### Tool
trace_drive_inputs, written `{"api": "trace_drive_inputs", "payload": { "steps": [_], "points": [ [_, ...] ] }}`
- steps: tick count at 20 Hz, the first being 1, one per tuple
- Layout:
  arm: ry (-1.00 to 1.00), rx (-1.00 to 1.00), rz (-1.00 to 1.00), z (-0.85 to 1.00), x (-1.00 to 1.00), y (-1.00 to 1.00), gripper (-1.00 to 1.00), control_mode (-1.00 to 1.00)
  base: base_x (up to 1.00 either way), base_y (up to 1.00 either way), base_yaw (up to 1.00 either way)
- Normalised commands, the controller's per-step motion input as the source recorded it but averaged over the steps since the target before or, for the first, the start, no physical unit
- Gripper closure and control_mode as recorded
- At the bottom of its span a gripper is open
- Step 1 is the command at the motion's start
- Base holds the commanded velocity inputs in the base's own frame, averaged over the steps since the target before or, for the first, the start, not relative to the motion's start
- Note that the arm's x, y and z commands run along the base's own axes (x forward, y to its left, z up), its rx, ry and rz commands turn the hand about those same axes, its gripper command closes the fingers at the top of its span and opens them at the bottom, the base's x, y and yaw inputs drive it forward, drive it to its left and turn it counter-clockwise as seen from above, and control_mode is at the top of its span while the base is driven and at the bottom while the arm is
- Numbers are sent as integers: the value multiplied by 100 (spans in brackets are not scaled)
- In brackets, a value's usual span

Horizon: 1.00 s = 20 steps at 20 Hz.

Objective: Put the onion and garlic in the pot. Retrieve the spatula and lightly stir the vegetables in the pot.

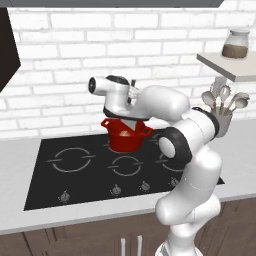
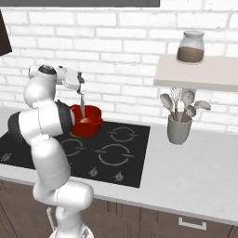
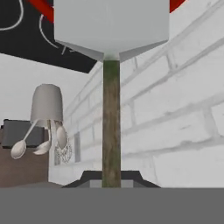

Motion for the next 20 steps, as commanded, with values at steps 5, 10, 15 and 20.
{"api": "trace_drive_inputs", "payload": {
  "steps": [5,10,15,20],
  "points": [
    [-4,0,14,-17,1,2,100,-100,0,0,0],
    [-4,0,18,-25,18,-3,100,-100,0,0,0],
    [-7,0,20,-9,25,-13,100,-100,0,0,0],
    [-7,0,21,-25,6,-5,100,-100,0,0,0]
  ]
}}
